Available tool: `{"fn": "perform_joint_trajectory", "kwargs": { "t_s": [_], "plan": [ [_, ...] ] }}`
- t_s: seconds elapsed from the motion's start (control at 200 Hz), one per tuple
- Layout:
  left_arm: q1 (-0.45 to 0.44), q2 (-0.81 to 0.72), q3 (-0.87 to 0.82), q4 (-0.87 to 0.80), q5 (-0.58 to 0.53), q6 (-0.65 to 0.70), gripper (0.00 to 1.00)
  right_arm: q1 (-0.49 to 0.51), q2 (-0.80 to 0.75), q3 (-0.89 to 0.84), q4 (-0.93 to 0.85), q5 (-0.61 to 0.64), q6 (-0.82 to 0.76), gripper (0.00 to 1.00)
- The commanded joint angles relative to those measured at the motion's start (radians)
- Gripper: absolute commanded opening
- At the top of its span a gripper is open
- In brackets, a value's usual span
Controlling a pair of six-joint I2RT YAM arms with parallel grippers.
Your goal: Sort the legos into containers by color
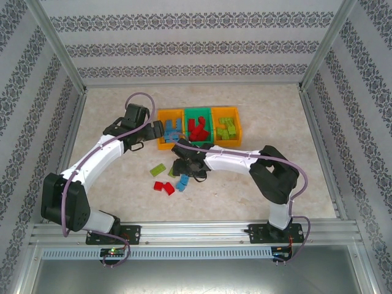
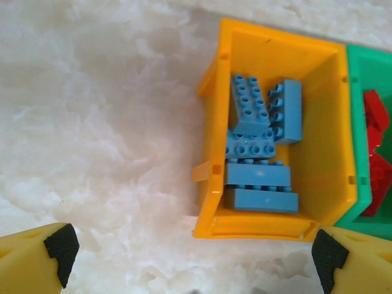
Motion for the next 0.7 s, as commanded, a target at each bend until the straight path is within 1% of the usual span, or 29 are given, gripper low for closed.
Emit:
{"fn": "perform_joint_trajectory", "kwargs": {
  "t_s": [0.0, 0.175, 0.25, 0.36, 0.485, 0.605, 0.699],
  "plan": [
    [0.017, -0.025, -0.021, 0.027, -0.001, -0.011, 0.99, 0.016, 0.035, 0.040, -0.050, -0.018, 0.018, 0.78],
    [0.024, -0.031, -0.027, 0.026, 0.005, -0.014, 0.99, 0.012, 0.061, 0.031, -0.085, -0.024, 0.009, 0.72],
    [0.025, -0.034, -0.030, 0.026, 0.007, -0.017, 0.99, 0.007, 0.064, 0.031, -0.101, -0.017, -0.004, 0.65],
    [0.028, -0.035, -0.039, 0.025, 0.005, -0.019, 0.99, -0.010, 0.067, 0.027, -0.143, 0.018, -0.030, 0.52],
    [0.030, -0.041, -0.047, 0.020, 0.002, -0.020, 0.99, -0.040, 0.040, -0.007, -0.162, 0.049, -0.059, 0.40],
    [0.031, -0.045, -0.053, 0.019, 0.002, -0.024, 0.99, -0.062, -0.010, -0.041, -0.159, 0.071, -0.097, 0.34],
    [0.031, -0.045, -0.056, 0.020, 0.003, -0.025, 0.99, -0.064, -0.045, -0.032, -0.146, 0.082, -0.145, 0.31]
  ]
}}
